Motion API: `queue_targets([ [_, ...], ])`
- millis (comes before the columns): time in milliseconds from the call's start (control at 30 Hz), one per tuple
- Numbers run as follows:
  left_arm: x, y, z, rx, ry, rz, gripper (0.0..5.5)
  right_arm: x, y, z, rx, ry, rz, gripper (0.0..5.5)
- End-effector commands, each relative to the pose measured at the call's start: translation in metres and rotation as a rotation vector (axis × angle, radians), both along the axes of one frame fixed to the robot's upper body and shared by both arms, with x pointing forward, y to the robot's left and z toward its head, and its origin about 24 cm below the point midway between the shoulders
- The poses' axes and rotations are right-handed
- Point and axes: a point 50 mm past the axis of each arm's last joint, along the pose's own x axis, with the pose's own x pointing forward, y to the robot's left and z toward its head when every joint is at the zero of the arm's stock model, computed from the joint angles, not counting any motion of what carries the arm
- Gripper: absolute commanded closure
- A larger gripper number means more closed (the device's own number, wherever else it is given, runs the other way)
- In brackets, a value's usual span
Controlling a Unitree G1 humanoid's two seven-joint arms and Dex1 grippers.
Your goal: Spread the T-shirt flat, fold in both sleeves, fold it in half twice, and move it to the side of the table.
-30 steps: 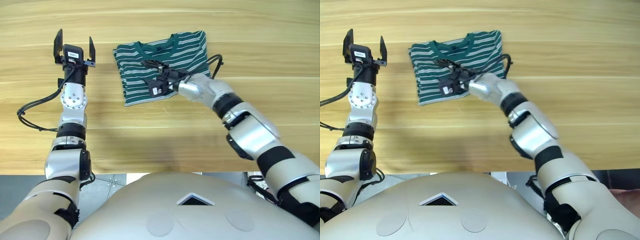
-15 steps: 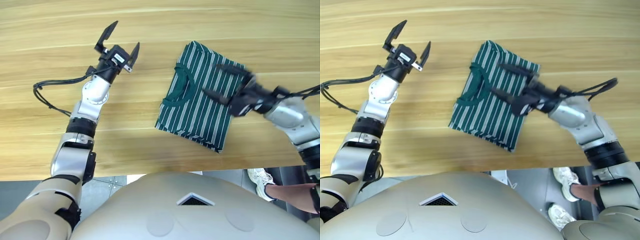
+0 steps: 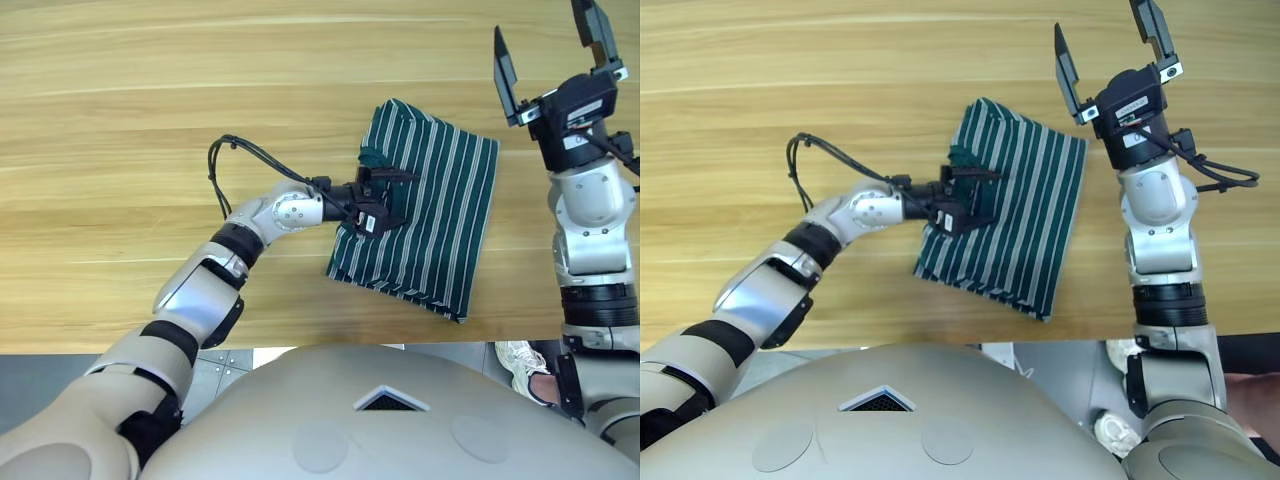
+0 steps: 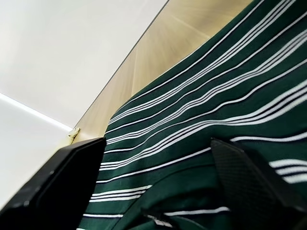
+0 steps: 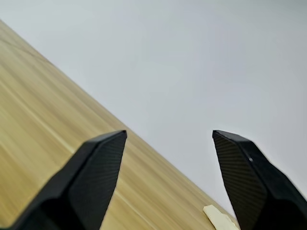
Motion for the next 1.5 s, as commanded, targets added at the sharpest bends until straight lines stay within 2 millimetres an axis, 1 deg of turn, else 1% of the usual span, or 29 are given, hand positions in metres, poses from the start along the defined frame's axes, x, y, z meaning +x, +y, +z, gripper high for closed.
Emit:
queue_targets([
  [33,0.007,0.042,-0.028,0.235,-0.028,0.114,1.46,0.002,0.007,-0.004,-0.049,0.015,0.028,2.18],
  [100,0.005,0.061,-0.031,0.236,-0.026,0.176,1.46,0.0,0.009,-0.01,-0.083,0.027,0.04,2.18],
  [167,-0.003,0.082,-0.035,0.219,-0.001,0.24,1.46,-0.003,0.01,-0.016,-0.113,0.044,0.054,2.18],
  [233,-0.017,0.105,-0.041,0.217,0.036,0.309,1.46,-0.006,0.009,-0.023,-0.151,0.066,0.062,2.18],
  [267,-0.028,0.118,-0.045,0.223,0.06,0.346,1.46,-0.008,0.007,-0.027,-0.168,0.08,0.062,2.18],
  [333,-0.046,0.132,-0.049,0.229,0.095,0.386,1.46,-0.01,0.003,-0.032,-0.189,0.096,0.052,2.18],
  [367,-0.056,0.134,-0.05,0.219,0.115,0.394,1.46,-0.009,0.003,-0.033,-0.197,0.101,0.053,2.18],
  [467,-0.074,0.124,-0.049,0.173,0.152,0.396,1.46,-0.008,0.004,-0.034,-0.204,0.104,0.054,2.18],
  [500,-0.077,0.12,-0.048,0.159,0.154,0.397,1.46,-0.008,0.004,-0.034,-0.205,0.104,0.054,2.18],
  [567,-0.078,0.111,-0.042,0.113,0.136,0.408,1.46,-0.01,0.002,-0.035,-0.207,0.108,0.053,2.18],
  [600,-0.071,0.108,-0.035,0.077,0.098,0.427,1.46,-0.01,0.001,-0.036,-0.215,0.108,0.055,2.18],
  [700,-0.045,0.105,-0.004,-0.086,-0.041,0.526,1.46,-0.013,-0.001,-0.036,-0.25,0.101,0.066,2.18],
  [767,-0.031,0.109,0.027,-0.24,-0.168,0.588,1.46,-0.023,-0.003,-0.036,-0.324,0.092,0.101,2.18],
  [800,-0.027,0.113,0.044,-0.316,-0.24,0.615,1.46,-0.032,-0.004,-0.038,-0.368,0.105,0.141,2.18],
  [833,-0.026,0.117,0.059,-0.364,-0.306,0.624,1.46,-0.041,-0.005,-0.04,-0.405,0.119,0.174,2.18],
  [900,-0.032,0.129,0.085,-0.43,-0.393,0.639,1.46,-0.06,-0.008,-0.043,-0.486,0.156,0.233,2.18],
  [933,-0.04,0.138,0.095,-0.436,-0.413,0.645,1.46,-0.069,-0.01,-0.045,-0.529,0.183,0.257,2.18],
  [967,-0.05,0.149,0.102,-0.404,-0.404,0.65,1.46,-0.079,-0.014,-0.049,-0.576,0.215,0.276,2.18],
  [1000,-0.061,0.161,0.101,-0.324,-0.373,0.648,1.46,-0.088,-0.018,-0.054,-0.613,0.256,0.285,2.18],
  [1033,-0.07,0.171,0.096,-0.226,-0.328,0.643,1.46,-0.096,-0.022,-0.058,-0.655,0.295,0.291,2.18],
  [1067,-0.08,0.183,0.084,-0.088,-0.264,0.628,1.46,-0.104,-0.027,-0.065,-0.718,0.341,0.293,2.18],
  [1133,-0.11,0.211,0.054,0.231,-0.056,0.592,1.46,-0.118,-0.036,-0.078,-0.837,0.436,0.32,2.18],
  [1167,-0.123,0.22,0.046,0.344,0.022,0.57,1.46,-0.123,-0.037,-0.081,-0.86,0.466,0.333,2.18],
  [1233,-0.142,0.23,0.04,0.49,0.128,0.507,1.46,-0.129,-0.035,-0.086,-0.884,0.496,0.361,2.18],
  [1300,-0.15,0.232,0.038,0.549,0.188,0.456,1.46,-0.132,-0.033,-0.091,-0.904,0.513,0.387,2.18],
  [1333,-0.152,0.228,0.037,0.555,0.207,0.428,1.46,-0.133,-0.032,-0.093,-0.914,0.523,0.397,2.18],
  [1400,-0.152,0.215,0.031,0.531,0.221,0.362,1.46,-0.139,-0.03,-0.094,-0.919,0.544,0.424,2.18],
  [1500,-0.15,0.201,0.023,0.508,0.243,0.296,1.46,-0.151,-0.026,-0.095,-0.902,0.574,0.472,2.18],
])
